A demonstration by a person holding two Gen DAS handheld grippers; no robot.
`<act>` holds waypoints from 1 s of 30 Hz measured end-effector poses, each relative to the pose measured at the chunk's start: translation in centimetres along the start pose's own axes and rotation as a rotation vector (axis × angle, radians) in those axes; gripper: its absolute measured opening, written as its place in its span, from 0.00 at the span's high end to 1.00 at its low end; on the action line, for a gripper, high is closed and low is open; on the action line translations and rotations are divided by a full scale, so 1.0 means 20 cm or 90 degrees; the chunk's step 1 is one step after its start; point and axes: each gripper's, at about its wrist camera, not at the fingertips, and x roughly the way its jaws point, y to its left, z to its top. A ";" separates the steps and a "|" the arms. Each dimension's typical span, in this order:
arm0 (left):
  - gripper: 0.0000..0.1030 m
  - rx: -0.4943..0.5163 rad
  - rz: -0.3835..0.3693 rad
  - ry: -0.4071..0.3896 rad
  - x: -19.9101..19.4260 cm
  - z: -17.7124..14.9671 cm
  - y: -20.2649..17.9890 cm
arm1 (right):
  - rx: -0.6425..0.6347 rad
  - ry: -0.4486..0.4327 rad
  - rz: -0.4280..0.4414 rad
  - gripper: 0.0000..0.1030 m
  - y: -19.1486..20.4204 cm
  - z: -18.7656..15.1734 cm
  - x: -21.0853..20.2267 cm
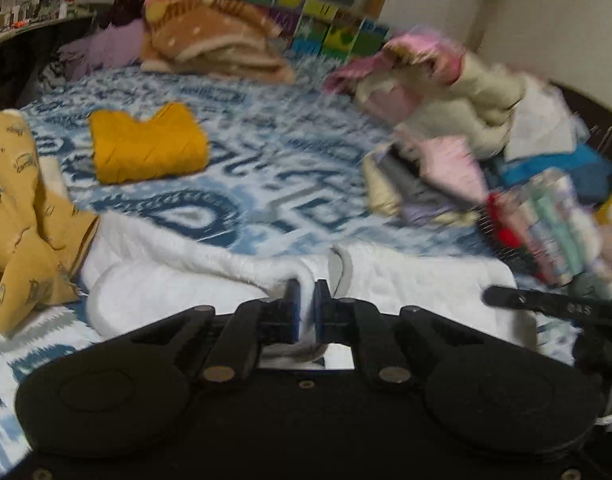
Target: Fold clothes
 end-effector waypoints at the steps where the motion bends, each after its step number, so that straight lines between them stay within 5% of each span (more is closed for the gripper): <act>1: 0.96 -0.003 -0.011 -0.008 -0.05 -0.01 -0.04 | -0.005 -0.014 -0.004 0.76 0.00 0.03 -0.07; 8: 0.96 -0.015 -0.070 0.016 -0.19 -0.22 -0.24 | -0.048 -0.046 -0.058 0.76 -0.07 0.07 -0.39; 15: 0.91 0.033 -0.070 0.195 -0.10 -0.60 -0.18 | -0.086 0.150 -0.075 0.74 -0.15 -0.30 -0.33; 16: 0.88 0.042 -0.068 0.187 -0.13 -0.59 -0.18 | -0.087 0.169 -0.075 0.72 -0.15 -0.35 -0.33; 18: 0.63 0.060 -0.064 0.170 -0.17 -0.56 -0.17 | -0.084 0.181 -0.074 0.69 -0.15 -0.40 -0.33; 20: 0.49 0.061 -0.061 0.140 -0.20 -0.50 -0.17 | -0.078 0.171 -0.079 0.66 -0.16 -0.42 -0.35; 22: 0.49 0.065 -0.064 0.121 -0.19 -0.42 -0.17 | -0.077 0.160 -0.086 0.62 -0.15 -0.41 -0.35; 26: 0.45 0.094 -0.083 0.114 -0.07 -0.28 -0.18 | -0.079 0.136 -0.100 0.38 -0.14 -0.39 -0.36; 30: 0.40 0.113 -0.126 0.164 0.18 -0.17 -0.20 | -0.069 0.129 -0.100 0.35 -0.17 -0.36 -0.35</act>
